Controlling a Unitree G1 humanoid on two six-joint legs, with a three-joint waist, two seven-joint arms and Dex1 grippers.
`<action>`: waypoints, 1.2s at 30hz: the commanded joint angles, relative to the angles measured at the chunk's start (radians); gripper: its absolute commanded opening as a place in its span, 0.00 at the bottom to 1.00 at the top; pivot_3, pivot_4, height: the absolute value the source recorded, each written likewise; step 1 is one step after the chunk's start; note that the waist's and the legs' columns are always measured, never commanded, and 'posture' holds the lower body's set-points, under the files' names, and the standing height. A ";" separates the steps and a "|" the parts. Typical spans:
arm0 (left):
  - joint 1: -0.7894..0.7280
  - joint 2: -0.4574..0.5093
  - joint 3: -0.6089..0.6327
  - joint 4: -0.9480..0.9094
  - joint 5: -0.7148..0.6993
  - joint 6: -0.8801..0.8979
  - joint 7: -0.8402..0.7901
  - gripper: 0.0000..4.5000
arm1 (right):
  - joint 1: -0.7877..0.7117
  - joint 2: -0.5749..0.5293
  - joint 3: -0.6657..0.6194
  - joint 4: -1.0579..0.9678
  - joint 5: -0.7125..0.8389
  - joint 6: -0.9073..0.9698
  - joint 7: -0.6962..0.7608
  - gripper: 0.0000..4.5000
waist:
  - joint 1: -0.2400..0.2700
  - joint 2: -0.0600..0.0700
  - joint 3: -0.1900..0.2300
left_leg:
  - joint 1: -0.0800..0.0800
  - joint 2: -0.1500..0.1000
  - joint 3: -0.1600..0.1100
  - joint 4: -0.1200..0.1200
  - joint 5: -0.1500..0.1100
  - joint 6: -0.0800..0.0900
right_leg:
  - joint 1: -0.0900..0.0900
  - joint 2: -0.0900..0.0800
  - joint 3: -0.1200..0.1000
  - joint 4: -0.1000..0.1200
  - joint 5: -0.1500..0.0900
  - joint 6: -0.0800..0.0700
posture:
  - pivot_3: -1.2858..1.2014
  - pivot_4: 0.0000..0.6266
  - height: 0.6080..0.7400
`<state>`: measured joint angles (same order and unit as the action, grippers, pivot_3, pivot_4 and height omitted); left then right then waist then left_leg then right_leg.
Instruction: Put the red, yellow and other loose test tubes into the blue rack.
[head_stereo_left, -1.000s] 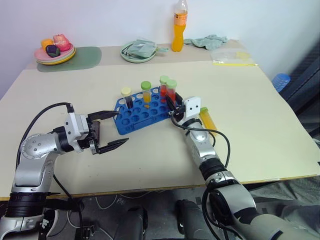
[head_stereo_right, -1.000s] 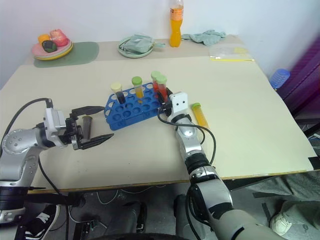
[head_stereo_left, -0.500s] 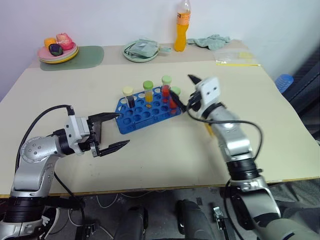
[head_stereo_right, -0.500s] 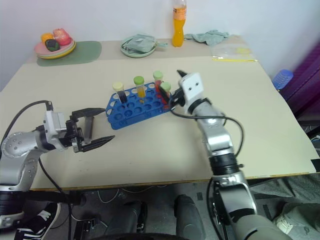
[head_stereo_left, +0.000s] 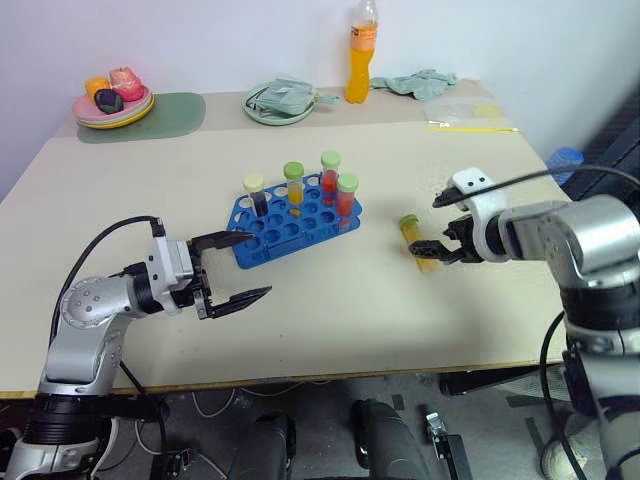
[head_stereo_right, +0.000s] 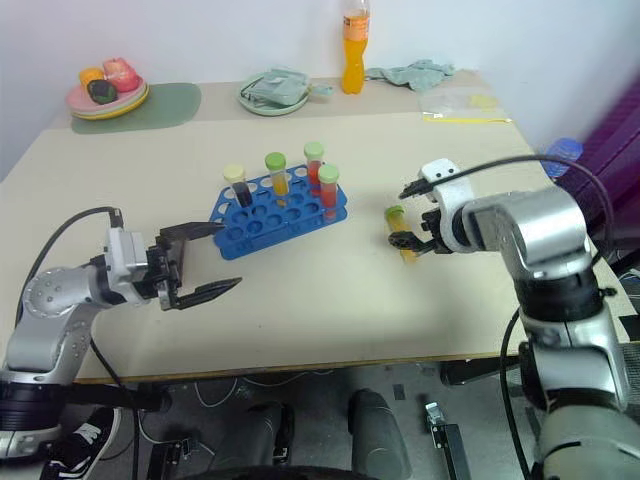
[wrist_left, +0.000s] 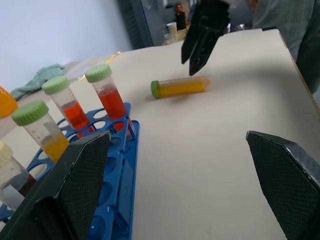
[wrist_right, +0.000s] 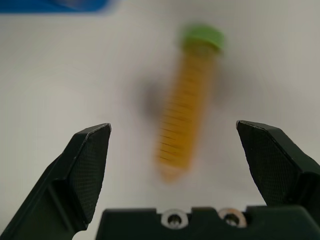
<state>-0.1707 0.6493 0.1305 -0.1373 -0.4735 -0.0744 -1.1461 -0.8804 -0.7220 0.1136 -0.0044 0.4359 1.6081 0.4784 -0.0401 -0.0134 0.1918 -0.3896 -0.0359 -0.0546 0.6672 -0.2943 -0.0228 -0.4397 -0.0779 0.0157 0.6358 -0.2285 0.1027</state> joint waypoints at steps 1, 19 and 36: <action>0.010 -0.008 0.007 -0.032 0.001 -0.022 0.018 1.00 | -0.083 0.045 0.009 0.110 0.076 0.006 -0.109 0.99 | -0.002 0.000 0.000 | 0.000 0.000 0.001 0.000 0.000 0.000 | 0.000 0.000 0.000 0.000 0.000 0.000 | 0.52 0.24 1.00; 0.113 -0.022 0.023 -0.123 0.012 -0.036 0.108 1.00 | -0.253 0.151 0.152 0.479 0.138 0.006 -0.267 0.87 | 0.003 0.000 0.000 | -0.001 0.000 0.001 0.000 -0.001 0.002 | 0.000 -0.001 0.000 -0.002 0.000 0.000 | 0.52 0.24 1.00; 0.099 0.008 0.037 -0.134 -0.003 -0.016 0.129 1.00 | -0.007 0.279 -0.159 -0.067 -0.018 -0.521 -0.318 0.17 | 0.000 0.001 0.000 | -0.002 0.000 0.000 -0.001 -0.001 0.002 | -0.001 0.000 0.000 -0.002 0.000 0.001 | 0.52 0.24 1.00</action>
<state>-0.0653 0.6471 0.1403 -0.2418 -0.4629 -0.0920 -1.0213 -0.9160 -0.4532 0.0181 0.0529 0.4364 1.1756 0.1855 -0.0399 -0.0129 0.1916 -0.3915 -0.0357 -0.0541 0.6665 -0.2955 -0.0208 -0.4410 -0.0778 0.0157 0.6339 -0.2283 0.1032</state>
